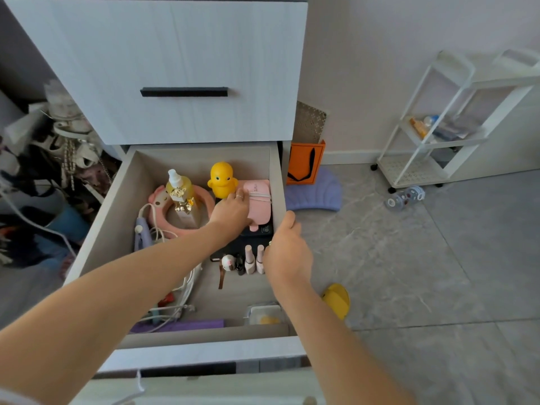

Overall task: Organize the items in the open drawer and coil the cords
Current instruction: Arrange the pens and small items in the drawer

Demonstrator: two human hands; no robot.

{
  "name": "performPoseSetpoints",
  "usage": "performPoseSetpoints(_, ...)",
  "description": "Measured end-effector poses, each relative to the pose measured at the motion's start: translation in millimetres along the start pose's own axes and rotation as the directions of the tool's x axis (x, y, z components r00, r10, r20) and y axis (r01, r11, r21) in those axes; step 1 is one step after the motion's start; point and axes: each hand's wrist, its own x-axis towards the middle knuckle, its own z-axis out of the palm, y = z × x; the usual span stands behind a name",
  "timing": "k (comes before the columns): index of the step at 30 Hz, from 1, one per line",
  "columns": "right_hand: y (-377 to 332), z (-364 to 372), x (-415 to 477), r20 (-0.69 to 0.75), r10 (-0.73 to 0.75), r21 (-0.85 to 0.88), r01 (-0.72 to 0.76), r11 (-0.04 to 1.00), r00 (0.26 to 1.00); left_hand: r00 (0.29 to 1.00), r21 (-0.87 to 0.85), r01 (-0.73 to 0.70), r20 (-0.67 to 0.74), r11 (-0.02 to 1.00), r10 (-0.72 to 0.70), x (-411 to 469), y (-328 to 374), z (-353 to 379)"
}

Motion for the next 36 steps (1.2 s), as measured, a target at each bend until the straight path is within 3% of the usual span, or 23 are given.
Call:
performPoseSetpoints(12, 0, 3, -9, -0.028, 0.0, -0.063, -0.002, 0.998, 1.0, 1.0, 0.051, 0.02, -0.002, 0.999, -0.02, 7, -5, 10)
performPoseSetpoints(20, 0, -1, -15, -0.02, -0.023, -0.11, 0.021, 0.994, 1.0, 0.998, -0.12, 0.041, 0.047, 0.992, -0.035, 5, -1, 14)
performPoseSetpoints(24, 2, -2, -15, -0.025, -0.032, -0.129, 0.029, 0.991, 0.999, 0.989, -0.278, 0.041, -0.125, 0.96, -0.079, -10, -2, -4)
performPoseSetpoints(28, 1, -2, -18, -0.015, -0.025, -0.134, 0.023, 0.991, 1.0, 0.918, -0.454, 0.014, -0.348, 0.891, -0.191, -50, -26, -22)
performPoseSetpoints(30, -2, -2, -19, -0.039, -0.028, -0.155, 0.022, 0.988, 0.999, 0.888, -0.469, 0.037, -0.389, 0.883, -0.244, -73, -51, -24)
performPoseSetpoints(32, -3, -1, -22, -0.146, -0.134, -0.293, 0.087, 0.952, 0.98, 0.878, -0.409, 0.105, -0.39, 0.906, -0.278, -96, -79, -20)
performPoseSetpoints(34, -4, 2, -24, -0.227, -0.337, -0.417, 0.221, 0.882, 0.914, 0.873, -0.346, 0.167, -0.383, 0.923, -0.302, -116, -104, -12)
performPoseSetpoints(36, -8, 1, -29, -0.125, -0.529, -0.413, 0.44, 0.797, 0.84, 0.887, -0.257, 0.207, -0.358, 0.944, -0.292, -133, -121, -4)
